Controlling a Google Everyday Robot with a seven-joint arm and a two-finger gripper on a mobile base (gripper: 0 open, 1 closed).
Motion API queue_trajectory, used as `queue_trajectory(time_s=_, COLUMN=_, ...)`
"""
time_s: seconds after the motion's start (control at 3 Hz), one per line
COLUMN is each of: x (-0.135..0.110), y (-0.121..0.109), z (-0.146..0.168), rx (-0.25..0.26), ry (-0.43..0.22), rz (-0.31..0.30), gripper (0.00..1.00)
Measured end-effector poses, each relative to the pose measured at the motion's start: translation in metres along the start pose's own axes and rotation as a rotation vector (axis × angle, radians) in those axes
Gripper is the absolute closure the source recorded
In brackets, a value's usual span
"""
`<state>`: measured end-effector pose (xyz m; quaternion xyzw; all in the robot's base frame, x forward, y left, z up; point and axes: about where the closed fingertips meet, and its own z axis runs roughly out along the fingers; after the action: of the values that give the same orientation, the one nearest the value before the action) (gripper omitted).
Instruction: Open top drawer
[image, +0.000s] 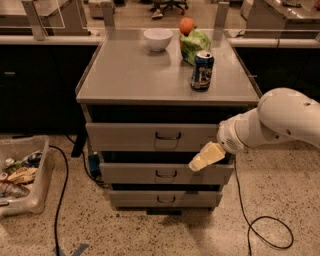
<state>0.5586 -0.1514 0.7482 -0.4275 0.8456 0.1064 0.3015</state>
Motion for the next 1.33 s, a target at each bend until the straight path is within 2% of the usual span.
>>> queue_trajectory(time_s=0.33, x=-0.023, y=-0.03, z=0.02, rx=-0.031, ry=-0.126, rz=0.023, gripper=0.0)
queue_trajectory(time_s=0.67, x=-0.023, y=-0.029, z=0.021, rx=-0.033, ry=-0.124, rz=0.023, gripper=0.0)
queue_trajectory(time_s=1.0, x=-0.008, y=-0.033, z=0.029, rx=-0.05, ry=-0.03, rz=0.04, gripper=0.0)
queue_trajectory(time_s=1.33, x=0.013, y=-0.043, z=0.04, rx=-0.05, ry=0.065, rz=0.088, gripper=0.0)
